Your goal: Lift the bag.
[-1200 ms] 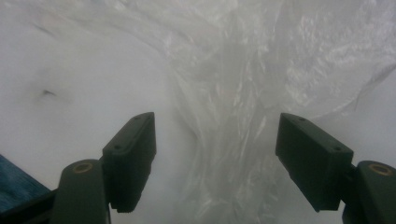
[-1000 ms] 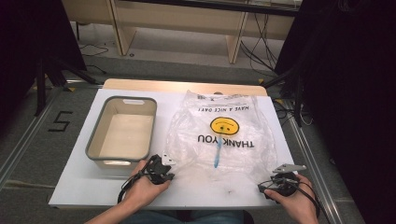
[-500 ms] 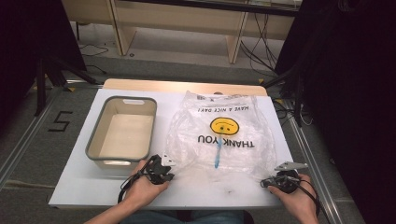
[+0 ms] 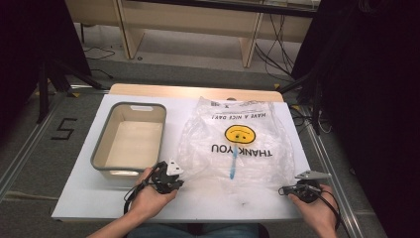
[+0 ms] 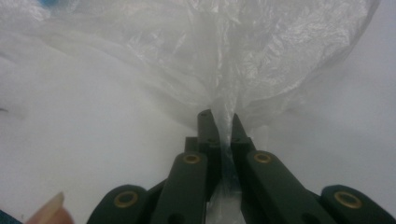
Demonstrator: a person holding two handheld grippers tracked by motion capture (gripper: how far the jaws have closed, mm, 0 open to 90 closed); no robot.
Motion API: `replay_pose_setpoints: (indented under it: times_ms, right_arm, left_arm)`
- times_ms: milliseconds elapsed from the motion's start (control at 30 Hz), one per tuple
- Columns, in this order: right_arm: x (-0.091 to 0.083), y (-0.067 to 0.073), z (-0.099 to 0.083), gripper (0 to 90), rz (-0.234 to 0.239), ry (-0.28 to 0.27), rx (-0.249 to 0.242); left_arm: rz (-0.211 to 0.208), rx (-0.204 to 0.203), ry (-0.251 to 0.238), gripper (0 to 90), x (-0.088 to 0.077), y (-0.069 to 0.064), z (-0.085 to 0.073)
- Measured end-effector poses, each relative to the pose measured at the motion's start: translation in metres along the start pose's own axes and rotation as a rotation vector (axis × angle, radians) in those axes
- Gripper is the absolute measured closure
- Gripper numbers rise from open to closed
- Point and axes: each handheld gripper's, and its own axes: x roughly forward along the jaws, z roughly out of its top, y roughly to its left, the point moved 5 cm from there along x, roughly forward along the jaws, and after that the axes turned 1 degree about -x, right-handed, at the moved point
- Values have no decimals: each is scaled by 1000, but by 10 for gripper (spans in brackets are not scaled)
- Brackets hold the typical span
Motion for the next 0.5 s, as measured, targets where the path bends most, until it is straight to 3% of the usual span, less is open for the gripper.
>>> replay_pose_setpoints:
  times_ms: [500]
  right_arm:
    - [-19,-3,15,894,-60,-164,36]
  left_arm:
    - [17,24,-137,886,-19,4,17]
